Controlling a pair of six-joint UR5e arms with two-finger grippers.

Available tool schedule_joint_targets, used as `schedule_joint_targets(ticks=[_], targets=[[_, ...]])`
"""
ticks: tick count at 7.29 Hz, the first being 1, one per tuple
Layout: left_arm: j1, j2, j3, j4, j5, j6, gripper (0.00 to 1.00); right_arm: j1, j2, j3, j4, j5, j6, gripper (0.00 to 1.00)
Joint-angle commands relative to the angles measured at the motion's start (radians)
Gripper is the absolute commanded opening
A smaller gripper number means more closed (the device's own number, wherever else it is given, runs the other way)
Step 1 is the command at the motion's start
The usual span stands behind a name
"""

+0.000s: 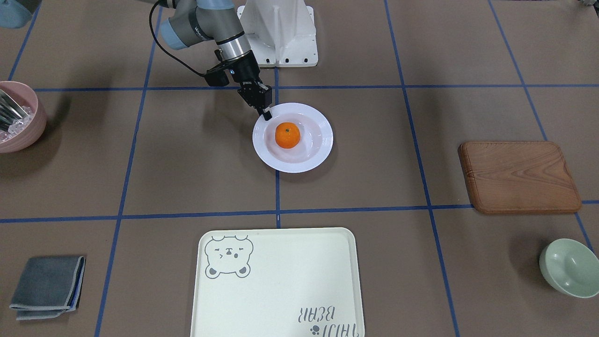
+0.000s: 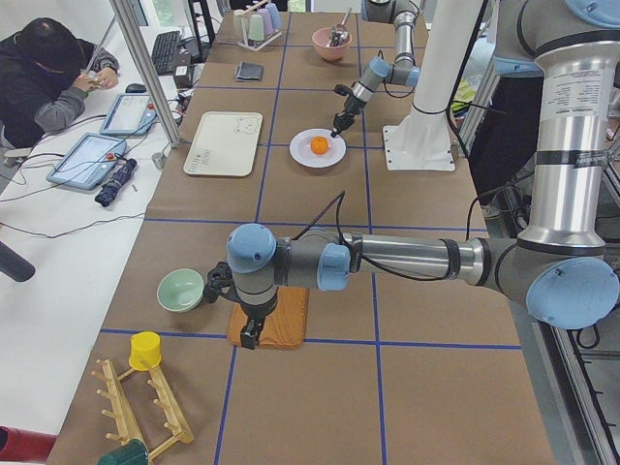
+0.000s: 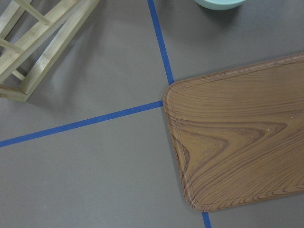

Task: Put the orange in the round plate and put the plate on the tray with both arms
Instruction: 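Grip the white plate rim with the right gripper and lift it, then carry the plate with the orange onto the cream bear tray with the right gripper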

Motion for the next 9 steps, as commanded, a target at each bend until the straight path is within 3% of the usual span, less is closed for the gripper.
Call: schedule_joint_targets(ticks=[1, 3, 6, 8, 9], targets=[[0.000, -0.001, -0.004, 0.000, -0.002, 0.000, 1.00, 0.006, -0.003, 0.003, 0.104, -0.012, 0.003, 0.00], [0.000, 0.000, -0.003, -0.002, -0.049, -0.002, 1.00, 0.016, -0.003, 0.014, 0.146, -0.052, 0.006, 0.00], [0.000, 0.000, -0.006, -0.002, -0.049, -0.002, 1.00, 0.033, -0.005, 0.018, 0.287, -0.112, 0.009, 0.00], [0.000, 0.000, -0.006, -0.002, -0.049, -0.002, 1.00, 0.065, 0.000, 0.043, 0.399, -0.202, 0.009, 0.00], [-0.002, 0.000, -0.006, -0.002, -0.049, -0.002, 1.00, 0.096, 0.008, 0.044, 0.407, -0.207, 0.026, 0.00]])
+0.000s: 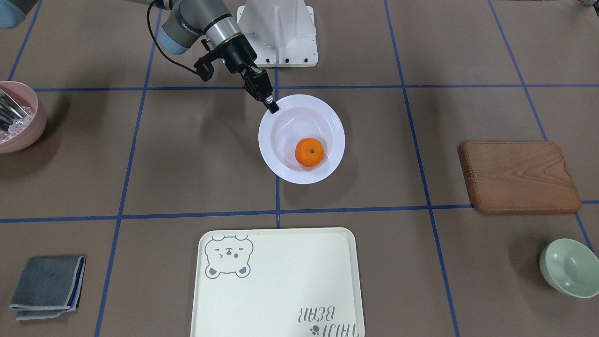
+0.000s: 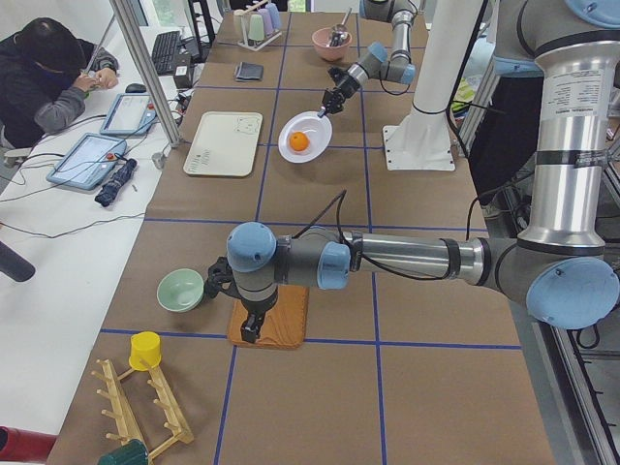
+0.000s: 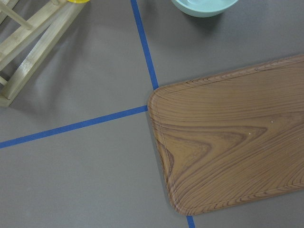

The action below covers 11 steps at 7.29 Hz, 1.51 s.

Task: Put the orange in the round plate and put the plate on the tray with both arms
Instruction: 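Carry the plate with the orange onto the cream bear tray with the right gripper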

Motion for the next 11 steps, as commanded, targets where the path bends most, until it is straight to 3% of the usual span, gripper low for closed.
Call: schedule_joint_targets(ticks=[1, 3, 4, 5, 6, 10, 11], targets=[[-0.001, 0.003, -0.002, 0.000, 0.000, 0.000, 1.00, 0.073, 0.009, 0.000, 0.029, -0.027, 0.060, 0.00], [-0.001, 0.026, -0.023, 0.000, 0.000, 0.000, 1.00, 0.168, 0.035, -0.052, -0.015, -0.030, 0.193, 0.00], [-0.001, 0.035, -0.034, 0.000, -0.002, 0.000, 1.00, 0.221, 0.136, -0.140, -0.166, -0.030, 0.273, 0.00], [0.000, 0.044, -0.038, 0.000, -0.002, 0.000, 1.00, 0.255, 0.225, -0.238, -0.252, -0.033, 0.337, 0.00], [0.000, 0.046, -0.038, 0.000, -0.002, 0.000, 1.00, 0.269, 0.299, -0.352, -0.300, -0.098, 0.382, 0.00], [0.002, 0.043, -0.038, 0.000, -0.002, 0.000, 1.00, 0.288, 0.515, -0.763, -0.315, -0.228, 0.589, 0.00], [0.000, 0.041, -0.038, 0.000, -0.002, 0.000, 1.00, 0.283, 0.516, -0.787, -0.316, -0.237, 0.597, 0.04]])
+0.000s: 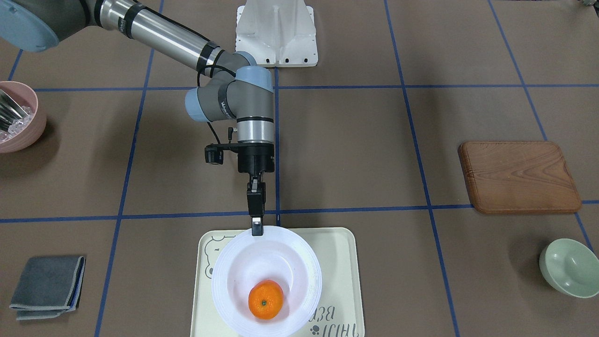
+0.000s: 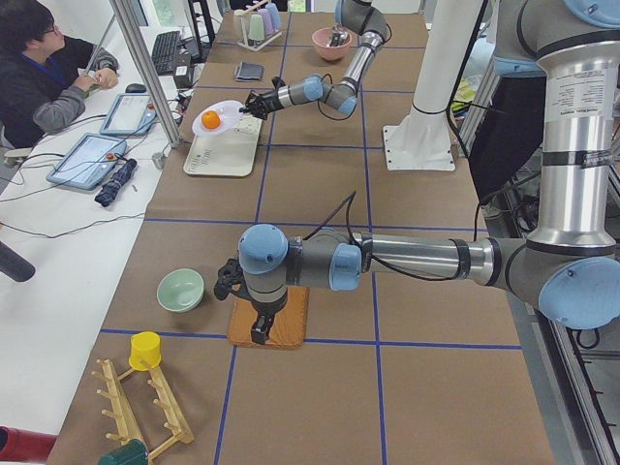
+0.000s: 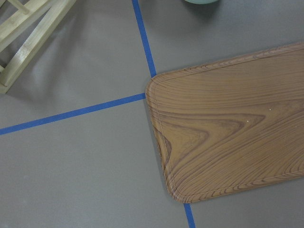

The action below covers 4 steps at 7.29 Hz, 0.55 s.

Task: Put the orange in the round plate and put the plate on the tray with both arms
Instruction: 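Carry the plate with the orange onto the cream bear tray with the right gripper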

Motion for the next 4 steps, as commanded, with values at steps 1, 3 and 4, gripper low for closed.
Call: schedule_joint_targets(ticks=[1, 3, 4], targets=[[0.001, -0.002, 0.000, 0.000, -0.001, 0.000, 1.00, -0.009, 0.039, -0.090, -0.002, -0.028, 0.024, 0.19], [0.001, -0.005, -0.002, 0.000, -0.001, -0.002, 1.00, -0.026, 0.079, -0.085, -0.092, -0.025, 0.001, 0.99], [0.001, -0.006, -0.002, 0.000, -0.001, -0.002, 1.00, -0.038, 0.073, -0.045, -0.105, -0.014, -0.078, 1.00]])
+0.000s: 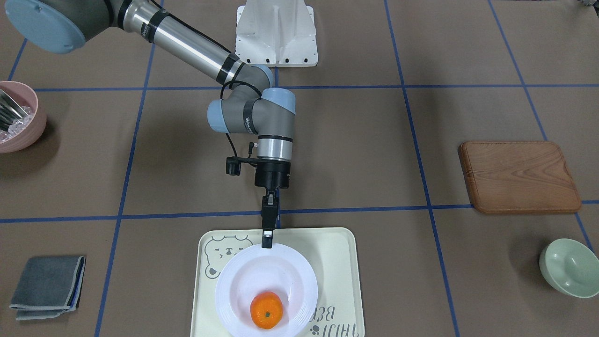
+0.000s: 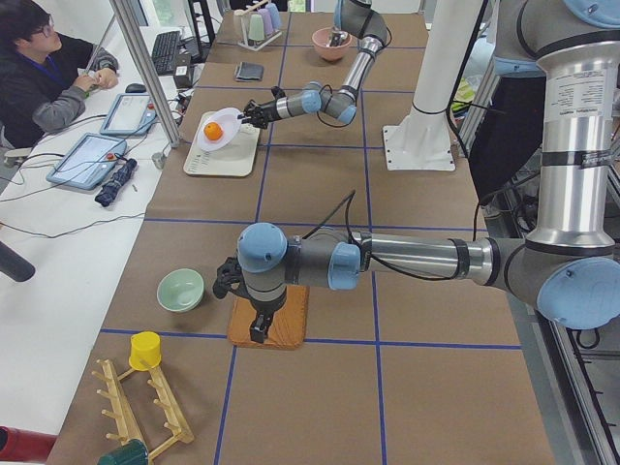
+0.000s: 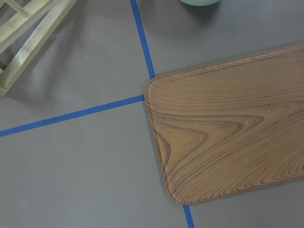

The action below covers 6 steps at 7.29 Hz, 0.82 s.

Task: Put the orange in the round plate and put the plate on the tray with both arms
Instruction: 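Carry the plate with the orange onto the cream bear tray with the right gripper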

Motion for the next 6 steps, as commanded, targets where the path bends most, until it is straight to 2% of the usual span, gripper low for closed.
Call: schedule_joint_targets(ticks=[1, 3, 4, 6], targets=[[-0.001, 0.000, -0.001, 0.000, 0.000, 0.000, 1.00, -0.036, -0.013, 0.110, -0.037, 0.034, -0.224, 1.00], [0.000, 0.000, -0.001, 0.000, 0.000, 0.000, 1.00, -0.036, -0.085, 0.286, -0.039, 0.182, -0.492, 1.00], [0.000, 0.000, 0.001, 0.002, 0.000, 0.000, 1.00, -0.018, -0.099, 0.349, -0.080, 0.286, -0.635, 1.00], [-0.001, 0.007, 0.004, 0.014, 0.002, -0.002, 1.00, 0.099, -0.176, 0.567, -0.315, 0.643, -0.956, 1.00]])
